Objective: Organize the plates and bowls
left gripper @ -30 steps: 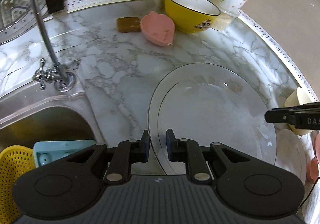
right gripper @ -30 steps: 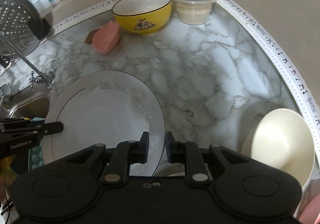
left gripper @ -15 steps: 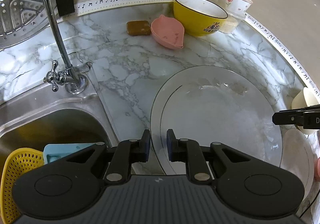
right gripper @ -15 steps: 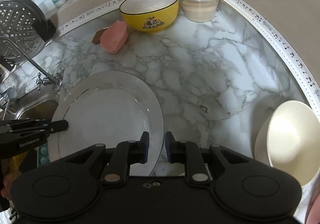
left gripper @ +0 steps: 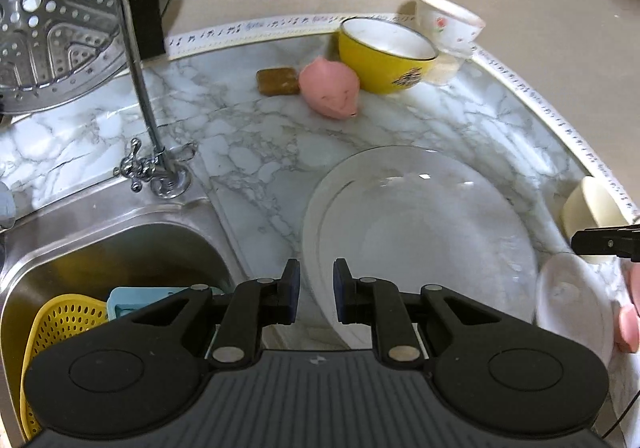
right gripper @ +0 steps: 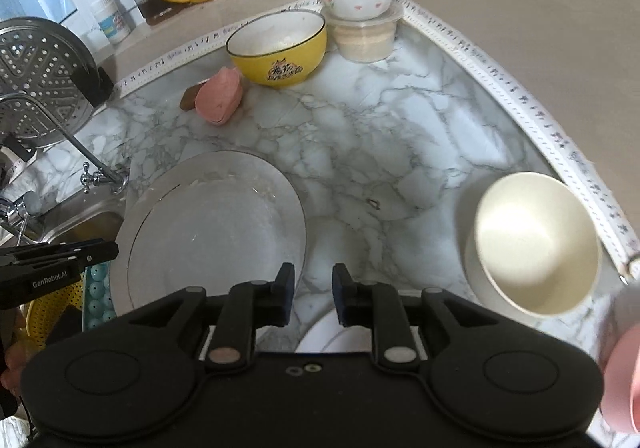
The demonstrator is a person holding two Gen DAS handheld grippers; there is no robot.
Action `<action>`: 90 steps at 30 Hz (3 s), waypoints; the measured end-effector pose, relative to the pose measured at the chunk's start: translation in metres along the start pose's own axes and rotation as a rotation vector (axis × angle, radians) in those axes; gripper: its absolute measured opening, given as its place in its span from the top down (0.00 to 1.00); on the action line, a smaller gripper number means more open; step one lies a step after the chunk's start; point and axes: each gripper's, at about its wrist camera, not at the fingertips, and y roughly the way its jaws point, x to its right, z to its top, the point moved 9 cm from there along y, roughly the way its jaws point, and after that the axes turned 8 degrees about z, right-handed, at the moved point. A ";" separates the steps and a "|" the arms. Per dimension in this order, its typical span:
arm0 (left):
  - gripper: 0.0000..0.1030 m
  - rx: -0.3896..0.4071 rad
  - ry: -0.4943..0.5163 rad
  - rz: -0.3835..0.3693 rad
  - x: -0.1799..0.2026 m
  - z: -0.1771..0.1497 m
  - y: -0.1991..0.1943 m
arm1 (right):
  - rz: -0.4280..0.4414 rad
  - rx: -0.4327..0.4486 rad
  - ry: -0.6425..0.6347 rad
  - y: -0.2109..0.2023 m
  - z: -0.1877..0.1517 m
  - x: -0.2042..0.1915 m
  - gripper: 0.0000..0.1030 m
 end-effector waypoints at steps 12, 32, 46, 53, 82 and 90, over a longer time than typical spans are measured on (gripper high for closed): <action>0.67 0.089 0.080 -0.145 0.058 -0.002 -0.051 | -0.056 0.132 0.022 -0.065 -0.023 0.000 0.73; 0.25 0.199 0.248 -0.329 0.146 -0.023 -0.103 | -0.217 0.391 0.094 -0.162 -0.090 0.024 0.00; 0.23 0.187 0.371 -0.361 0.198 -0.024 -0.079 | -0.202 0.346 0.249 -0.138 -0.144 0.043 0.00; 0.23 0.159 0.442 -0.344 0.218 -0.019 -0.046 | -0.193 0.334 0.302 -0.118 -0.147 0.051 0.01; 0.40 -0.044 0.627 -0.393 0.253 -0.020 0.039 | -0.160 0.221 0.415 -0.052 -0.139 0.080 0.29; 0.61 -0.089 0.643 -0.397 0.249 -0.026 0.044 | -0.105 0.206 0.473 -0.044 -0.142 0.086 0.47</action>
